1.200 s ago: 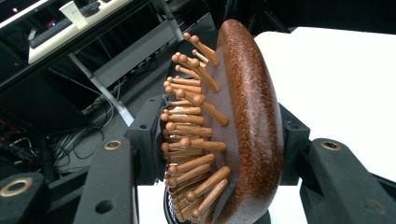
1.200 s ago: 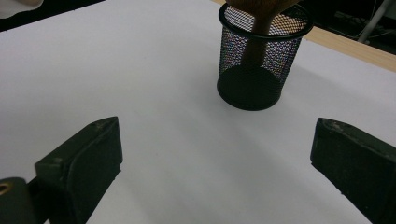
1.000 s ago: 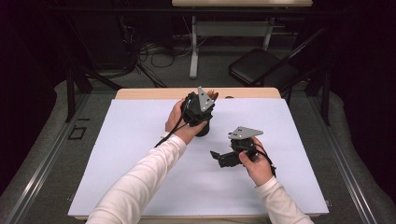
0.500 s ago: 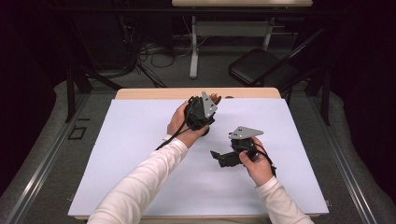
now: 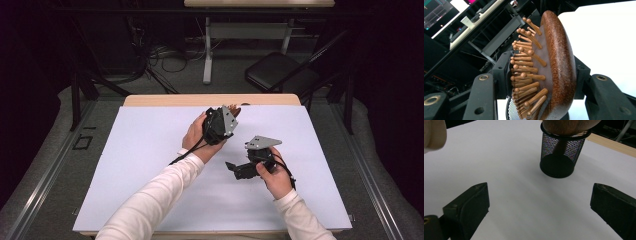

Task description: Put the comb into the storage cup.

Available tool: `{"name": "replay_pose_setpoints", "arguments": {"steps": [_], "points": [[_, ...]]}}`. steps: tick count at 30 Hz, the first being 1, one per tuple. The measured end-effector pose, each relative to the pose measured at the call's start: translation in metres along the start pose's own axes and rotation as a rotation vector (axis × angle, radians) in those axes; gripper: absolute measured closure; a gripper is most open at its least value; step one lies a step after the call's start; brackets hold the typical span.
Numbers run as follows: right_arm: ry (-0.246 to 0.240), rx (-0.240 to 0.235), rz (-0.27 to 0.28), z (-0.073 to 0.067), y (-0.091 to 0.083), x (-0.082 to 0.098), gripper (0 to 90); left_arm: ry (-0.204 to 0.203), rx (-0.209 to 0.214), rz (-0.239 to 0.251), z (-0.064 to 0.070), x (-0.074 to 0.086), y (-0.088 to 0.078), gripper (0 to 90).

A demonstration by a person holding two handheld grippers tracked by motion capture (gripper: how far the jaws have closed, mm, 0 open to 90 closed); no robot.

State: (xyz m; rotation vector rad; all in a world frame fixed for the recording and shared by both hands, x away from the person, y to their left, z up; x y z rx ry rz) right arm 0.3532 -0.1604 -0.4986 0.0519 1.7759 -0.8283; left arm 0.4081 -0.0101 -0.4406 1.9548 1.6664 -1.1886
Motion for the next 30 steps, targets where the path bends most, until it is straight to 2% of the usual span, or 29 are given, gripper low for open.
{"name": "replay_pose_setpoints", "arguments": {"steps": [12,15,30], "points": [[0.001,0.002,-0.003,0.0,0.0004,0.0004,2.2,0.013,-0.011,0.017,0.0027,0.0023,-0.0006,46.7],[0.0,0.003,-0.002,0.0001,0.0004,0.0005,2.1,0.031,-0.011,0.025,0.0039,0.0024,-0.0009,46.5],[0.0,0.004,-0.003,0.0002,0.0,0.0004,2.2,0.04,-0.011,0.047,0.0062,0.0044,-0.0006,45.1]]}}
Point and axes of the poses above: each handheld gripper's, and its own axes: y roughly forward along the jaws, x roughly out of its underside, z roughly to its right, the point moved 1 cm from there along y, roughly forward along the jaws, and after that the axes turned 13 degrees about -x, right-handed, at the moved point
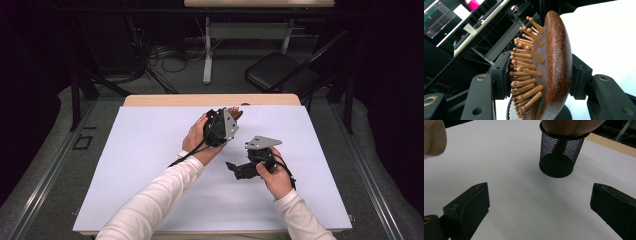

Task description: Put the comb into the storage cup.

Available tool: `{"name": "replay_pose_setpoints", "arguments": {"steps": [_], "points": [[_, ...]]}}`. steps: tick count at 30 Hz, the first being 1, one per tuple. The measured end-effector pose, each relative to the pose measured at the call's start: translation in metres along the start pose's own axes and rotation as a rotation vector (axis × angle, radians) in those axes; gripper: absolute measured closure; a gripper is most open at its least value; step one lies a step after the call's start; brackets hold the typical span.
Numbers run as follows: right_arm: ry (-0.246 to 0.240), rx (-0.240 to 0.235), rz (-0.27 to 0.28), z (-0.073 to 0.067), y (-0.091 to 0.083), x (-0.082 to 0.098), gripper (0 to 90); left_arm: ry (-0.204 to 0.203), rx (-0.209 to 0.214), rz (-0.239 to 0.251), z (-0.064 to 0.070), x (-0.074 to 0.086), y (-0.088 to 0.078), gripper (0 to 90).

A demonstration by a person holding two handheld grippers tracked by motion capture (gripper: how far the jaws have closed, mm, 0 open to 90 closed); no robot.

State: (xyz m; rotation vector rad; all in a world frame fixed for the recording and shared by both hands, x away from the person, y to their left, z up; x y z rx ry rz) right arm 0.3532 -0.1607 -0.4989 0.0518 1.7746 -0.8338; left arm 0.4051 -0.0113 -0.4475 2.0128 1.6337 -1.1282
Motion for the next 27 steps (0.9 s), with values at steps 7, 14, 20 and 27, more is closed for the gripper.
{"name": "replay_pose_setpoints", "arguments": {"steps": [7,14,20,27], "points": [[0.001,0.0,0.001,0.0003,0.0003,0.0001,2.2,0.001,-0.002,0.0,-0.0004,0.0003,0.0002,44.7],[0.0,0.0,0.0,0.0003,0.0002,0.0002,2.2,0.0,-0.004,0.0,-0.0006,0.0008,-0.0004,44.2],[0.0,0.001,-0.001,-0.0001,0.0004,0.0002,2.2,-0.018,-0.005,0.001,-0.0017,0.0015,-0.0006,40.9],[0.001,-0.001,-0.004,0.0001,0.0008,0.0003,2.2,-0.029,-0.002,0.004,-0.0039,0.0025,0.0,36.3]]}}
Point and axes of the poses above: each handheld gripper's, and its own axes: y roughly forward along the jaws, x roughly out of its underside, z roughly to its right, the point moved 1 cm from there along y, roughly forward along the jaws, and after that the axes turned 13 degrees about -x, right-handed, at the moved point
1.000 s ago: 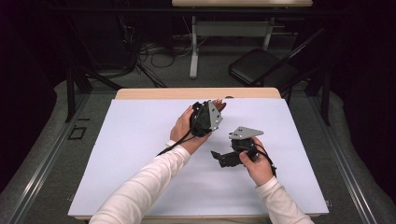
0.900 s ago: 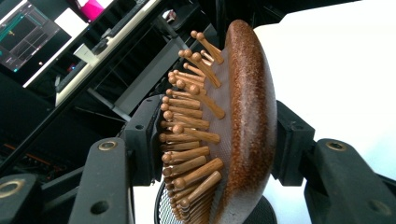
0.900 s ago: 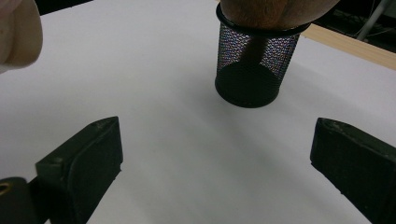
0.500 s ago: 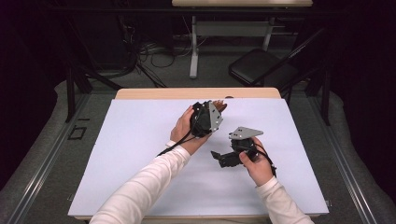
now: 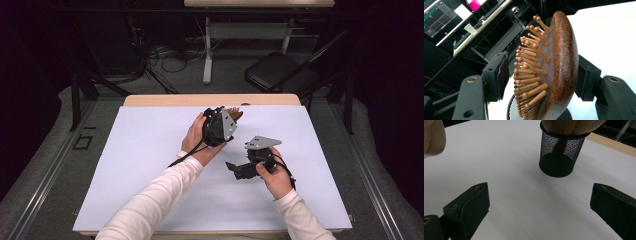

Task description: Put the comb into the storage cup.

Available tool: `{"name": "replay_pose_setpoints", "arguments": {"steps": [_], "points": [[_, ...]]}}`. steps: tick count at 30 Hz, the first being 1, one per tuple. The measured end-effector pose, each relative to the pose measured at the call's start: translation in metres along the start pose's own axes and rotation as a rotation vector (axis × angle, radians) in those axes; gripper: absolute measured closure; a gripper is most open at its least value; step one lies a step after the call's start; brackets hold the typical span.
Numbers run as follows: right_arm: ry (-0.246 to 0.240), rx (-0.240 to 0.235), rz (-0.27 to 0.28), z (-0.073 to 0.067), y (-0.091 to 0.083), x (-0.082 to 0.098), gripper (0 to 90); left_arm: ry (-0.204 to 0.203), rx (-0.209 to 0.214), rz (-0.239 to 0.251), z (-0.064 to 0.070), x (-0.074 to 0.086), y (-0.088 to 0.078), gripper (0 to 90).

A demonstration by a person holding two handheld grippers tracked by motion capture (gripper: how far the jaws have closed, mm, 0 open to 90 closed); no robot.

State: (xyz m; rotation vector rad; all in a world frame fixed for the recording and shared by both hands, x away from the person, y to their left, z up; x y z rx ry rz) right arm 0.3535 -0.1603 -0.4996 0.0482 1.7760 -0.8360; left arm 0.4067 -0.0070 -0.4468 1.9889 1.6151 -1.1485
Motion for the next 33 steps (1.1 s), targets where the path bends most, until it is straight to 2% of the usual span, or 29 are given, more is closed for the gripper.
{"name": "replay_pose_setpoints", "arguments": {"steps": [15,26,33], "points": [[0.0,0.0,-0.001,0.0,0.0002,0.0002,2.2,-0.025,0.019,0.015,-0.0035,0.0002,-0.0006,33.9],[-0.005,0.001,-0.005,-0.0002,0.0012,0.0008,2.3,-0.022,0.023,0.025,-0.0052,-0.0014,-0.0053,33.9],[-0.003,0.001,-0.004,0.0,0.001,0.0008,2.3,-0.033,0.041,0.025,-0.0049,-0.0013,-0.0091,33.9]]}}
Point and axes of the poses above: each handheld gripper's, and its own axes: y roughly forward along the jaws, x roughly out of its underside, z roughly to its right, the point moved 1 cm from there along y, roughly forward along the jaws, and after that the axes turned 13 degrees about -x, right-handed, at the moved point
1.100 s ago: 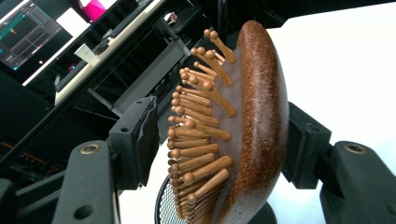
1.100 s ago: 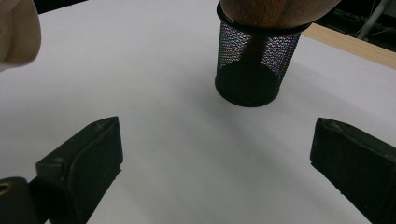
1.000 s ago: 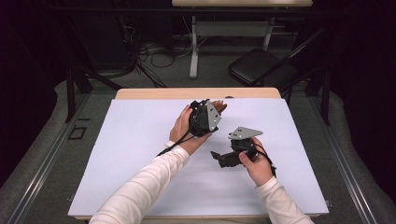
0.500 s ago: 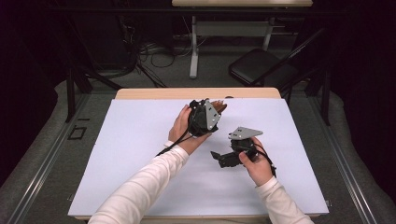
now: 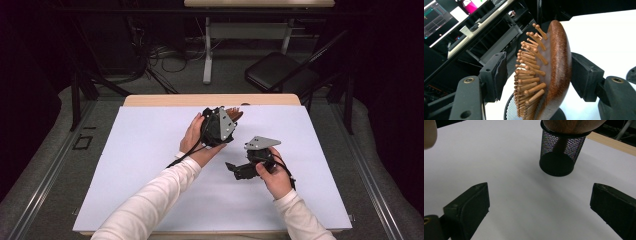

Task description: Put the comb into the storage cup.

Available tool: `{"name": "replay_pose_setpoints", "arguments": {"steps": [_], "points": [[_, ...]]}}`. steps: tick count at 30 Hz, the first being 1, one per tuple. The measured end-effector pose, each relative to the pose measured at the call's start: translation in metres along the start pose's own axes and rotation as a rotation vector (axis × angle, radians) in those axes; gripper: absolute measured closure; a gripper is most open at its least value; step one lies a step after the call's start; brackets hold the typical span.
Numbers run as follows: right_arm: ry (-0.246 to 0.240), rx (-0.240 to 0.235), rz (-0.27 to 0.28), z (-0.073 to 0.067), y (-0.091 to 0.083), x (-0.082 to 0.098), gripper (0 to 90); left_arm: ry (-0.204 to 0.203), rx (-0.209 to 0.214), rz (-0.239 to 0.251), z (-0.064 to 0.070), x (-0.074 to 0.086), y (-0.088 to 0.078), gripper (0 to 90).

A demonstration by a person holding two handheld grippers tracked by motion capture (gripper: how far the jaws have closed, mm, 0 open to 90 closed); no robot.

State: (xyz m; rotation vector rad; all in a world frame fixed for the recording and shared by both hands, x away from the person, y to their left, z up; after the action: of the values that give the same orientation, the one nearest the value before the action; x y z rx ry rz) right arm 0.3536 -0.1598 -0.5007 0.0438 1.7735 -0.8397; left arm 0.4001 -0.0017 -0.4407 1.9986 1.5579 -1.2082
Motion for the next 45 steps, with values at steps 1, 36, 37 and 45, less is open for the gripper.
{"name": "replay_pose_setpoints", "arguments": {"steps": [1,36,37,45], "points": [[-0.001,-0.001,0.0,0.0,0.0,0.0,2.3,-0.002,0.003,0.0,0.0,0.0,-0.001,33.9],[0.005,0.003,-0.007,0.001,0.001,0.002,2.3,-0.088,0.052,0.035,-0.021,0.008,-0.036,33.9],[0.005,0.002,-0.007,0.001,0.001,0.002,2.3,-0.092,0.054,0.042,-0.022,0.009,-0.036,33.9],[0.007,0.002,-0.009,0.002,0.001,0.003,2.3,-0.165,0.093,0.048,-0.034,0.014,-0.042,34.0]]}}
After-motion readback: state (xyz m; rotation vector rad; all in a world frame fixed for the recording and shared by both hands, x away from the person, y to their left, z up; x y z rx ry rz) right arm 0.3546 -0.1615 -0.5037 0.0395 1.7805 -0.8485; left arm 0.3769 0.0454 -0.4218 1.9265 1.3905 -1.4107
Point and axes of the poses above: each handheld gripper's, and its own axes: y roughly forward along the jaws, x roughly out of its underside, z roughly to its right, the point moved 1 cm from there along y, roughly forward along the jaws, and after that the axes turned 13 degrees about -x, right-handed, at the moved point
